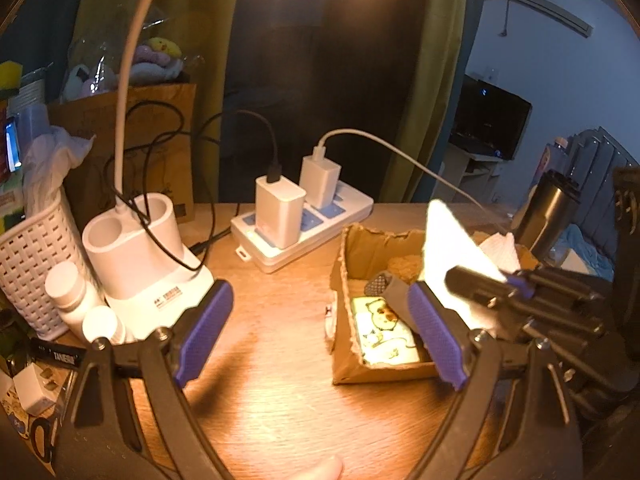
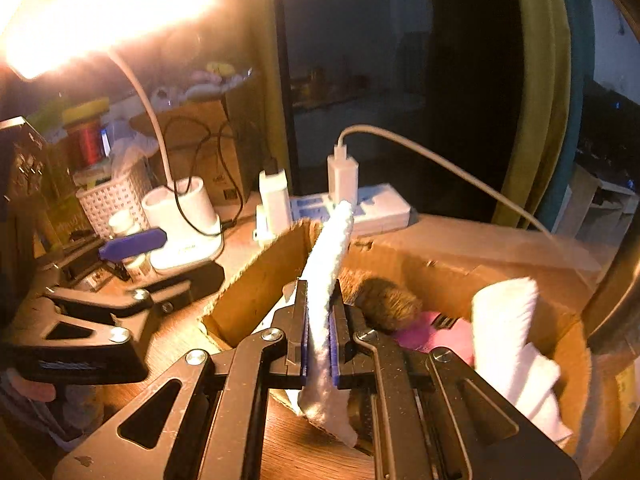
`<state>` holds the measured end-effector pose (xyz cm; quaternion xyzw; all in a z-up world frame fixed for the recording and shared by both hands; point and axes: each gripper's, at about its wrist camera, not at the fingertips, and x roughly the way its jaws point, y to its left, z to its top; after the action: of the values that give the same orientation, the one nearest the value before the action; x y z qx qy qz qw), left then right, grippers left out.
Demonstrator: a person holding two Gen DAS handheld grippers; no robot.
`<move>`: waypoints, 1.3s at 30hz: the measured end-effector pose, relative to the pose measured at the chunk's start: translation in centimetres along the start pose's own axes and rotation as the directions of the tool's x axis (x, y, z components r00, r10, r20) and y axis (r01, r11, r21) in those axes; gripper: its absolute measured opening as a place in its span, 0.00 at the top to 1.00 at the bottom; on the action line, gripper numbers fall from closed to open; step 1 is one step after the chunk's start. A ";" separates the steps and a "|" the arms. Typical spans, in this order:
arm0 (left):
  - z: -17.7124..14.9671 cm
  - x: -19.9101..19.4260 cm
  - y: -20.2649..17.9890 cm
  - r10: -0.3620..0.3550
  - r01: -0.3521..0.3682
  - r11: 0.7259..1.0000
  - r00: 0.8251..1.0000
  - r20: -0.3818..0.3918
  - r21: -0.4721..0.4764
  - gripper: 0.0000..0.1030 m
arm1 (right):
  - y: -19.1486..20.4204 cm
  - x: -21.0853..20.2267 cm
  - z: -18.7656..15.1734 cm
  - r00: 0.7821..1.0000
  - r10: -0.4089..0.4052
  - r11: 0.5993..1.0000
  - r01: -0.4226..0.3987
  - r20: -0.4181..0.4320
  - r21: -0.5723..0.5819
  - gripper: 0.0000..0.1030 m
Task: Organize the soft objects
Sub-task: 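Lower the white towel into the box and open the right tool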
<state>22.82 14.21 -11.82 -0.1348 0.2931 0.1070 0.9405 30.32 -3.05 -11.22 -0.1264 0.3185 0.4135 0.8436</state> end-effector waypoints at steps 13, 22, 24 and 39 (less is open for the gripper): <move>-0.1 -0.8 0.1 0.002 -0.002 1.000 1.000 0.015 -0.001 0.12 | 0.2 -0.1 -0.1 0.999 -0.033 0.999 0.033 -0.026 0.017 0.65; 0.5 -3.2 -0.8 -0.012 0.011 1.000 0.998 0.064 0.020 0.12 | 0.2 -3.5 0.2 0.995 -0.099 0.995 0.099 0.022 0.015 0.63; 0.5 -4.0 -1.3 -0.022 0.019 0.999 0.997 0.078 0.033 0.12 | 0.2 -4.5 0.2 0.993 -0.114 0.993 0.113 0.037 0.017 0.63; 0.1 -9.9 -4.4 -0.071 0.058 0.995 0.986 0.151 0.083 0.12 | 0.6 -12.9 -1.3 0.971 -0.194 0.981 0.189 0.136 0.051 0.54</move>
<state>16.16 8.86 -5.20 -0.0984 0.2191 0.0750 0.9678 23.39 -11.26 -3.92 -0.1112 0.2522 0.3319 0.9022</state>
